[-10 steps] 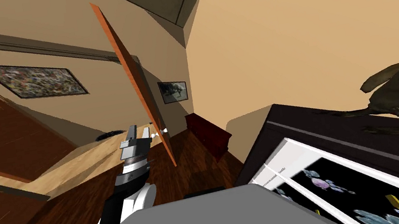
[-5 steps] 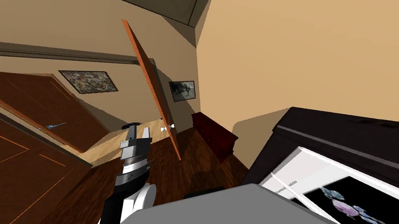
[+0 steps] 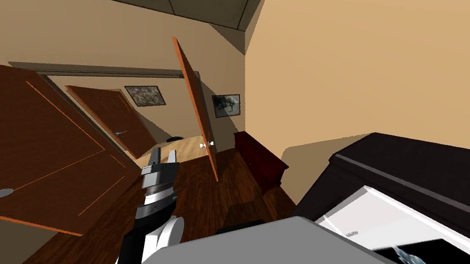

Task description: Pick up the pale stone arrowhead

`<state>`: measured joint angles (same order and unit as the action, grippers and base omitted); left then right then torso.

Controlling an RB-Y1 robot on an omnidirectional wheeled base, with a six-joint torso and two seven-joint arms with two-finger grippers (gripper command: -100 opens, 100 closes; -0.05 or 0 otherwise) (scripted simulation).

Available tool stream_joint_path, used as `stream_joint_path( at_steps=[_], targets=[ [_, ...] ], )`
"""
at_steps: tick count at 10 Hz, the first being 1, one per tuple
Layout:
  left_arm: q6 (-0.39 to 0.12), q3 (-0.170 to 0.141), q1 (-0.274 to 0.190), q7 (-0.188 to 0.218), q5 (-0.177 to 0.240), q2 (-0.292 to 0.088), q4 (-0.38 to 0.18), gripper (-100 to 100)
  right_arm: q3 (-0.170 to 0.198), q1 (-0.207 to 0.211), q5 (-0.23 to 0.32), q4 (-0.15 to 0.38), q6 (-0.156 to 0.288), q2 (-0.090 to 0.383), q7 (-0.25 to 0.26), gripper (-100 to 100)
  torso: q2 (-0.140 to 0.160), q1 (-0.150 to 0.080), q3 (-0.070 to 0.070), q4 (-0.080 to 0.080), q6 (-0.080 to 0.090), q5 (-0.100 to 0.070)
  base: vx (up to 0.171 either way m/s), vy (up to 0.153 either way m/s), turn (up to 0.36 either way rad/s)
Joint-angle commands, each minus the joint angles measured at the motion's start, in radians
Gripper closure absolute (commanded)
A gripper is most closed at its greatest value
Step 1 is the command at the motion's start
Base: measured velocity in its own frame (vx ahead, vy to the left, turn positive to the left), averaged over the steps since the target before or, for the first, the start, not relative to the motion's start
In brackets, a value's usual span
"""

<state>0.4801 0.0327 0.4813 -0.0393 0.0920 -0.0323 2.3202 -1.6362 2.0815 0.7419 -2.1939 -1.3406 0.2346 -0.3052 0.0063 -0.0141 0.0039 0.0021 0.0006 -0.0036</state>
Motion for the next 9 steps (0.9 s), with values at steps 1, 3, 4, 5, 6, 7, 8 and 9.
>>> stream_joint_path(
  at_steps=[1, 3, 4, 5, 6, 7, 8, 9],
  targets=[
    [0.0, 0.0, 0.0, 0.0, 0.0, 0.0, 0.0, 0, -0.029, 0.04, 0.03, -0.01, -0.019, 0.004, 0.016, -100, 0.0, 0.0, 0.0, 0.0, 0.0, 0.0, -0.107, -0.205, 0.366],
    [0.0, 0.0, 0.0, 0.0, 0.0, 0.0, 0.0, 0, -0.049, 0.084, 0.057, -0.029, -0.039, 0.008, 0.033, -100, 0.0, -0.004, 0.0, 0.0, 0.0, -0.001, -0.103, -0.207, 0.28],
    [0.0, 0.0, 0.0, 0.0, 0.0, 0.0, 0.0, 0, -0.049, 0.084, 0.057, -0.029, -0.039, 0.008, 0.033, -100, -0.001, -0.004, 0.0, 0.0, 0.001, -0.001, -0.07, -0.117, 0.091],
    [0.0, 0.0, 0.0, 0.0, 0.0, 0.0, 0.0, 0, -0.052, 0.104, 0.068, -0.039, -0.046, 0.011, 0.04, -100, -0.003, 0.0, -0.001, 0.0, 0.001, -0.001, -0.04, -0.07, 0.156],
    [0.0, 0.0, 0.0, 0.0, 0.0, 0.0, 0.0, 0, -0.052, 0.104, 0.068, -0.039, -0.046, 0.011, 0.04, -100, -0.005, 0.004, -0.002, -0.001, 0.001, 0.001, -0.024, -0.047, 0.062],
    [0.0, 0.0, 0.0, 0.0, 0.0, 0.0, 0.0, 0, -0.052, 0.104, 0.068, -0.039, -0.046, 0.011, 0.04, -100, -0.006, 0.006, -0.003, -0.001, 0.001, 0.001, -0.008, -0.008, -0.024],
    [0.0, 0.0, 0.001, 0.0, 0.0, 0.0, 0.0, 0, -0.053, 0.123, 0.076, -0.048, -0.051, 0.014, 0.045, -100, -0.007, 0.009, -0.004, -0.001, 0.002, 0.002, -0.019, -0.039, 0.097],
    [0.0, 0.0, 0.0, 0.0, 0.0, 0.0, 0.0, 0, -0.053, 0.123, 0.076, -0.048, -0.051, 0.014, 0.045, -100, -0.007, 0.008, -0.004, -0.002, 0.001, 0.002, -0.025, -0.051, 0.076]
  ],
)
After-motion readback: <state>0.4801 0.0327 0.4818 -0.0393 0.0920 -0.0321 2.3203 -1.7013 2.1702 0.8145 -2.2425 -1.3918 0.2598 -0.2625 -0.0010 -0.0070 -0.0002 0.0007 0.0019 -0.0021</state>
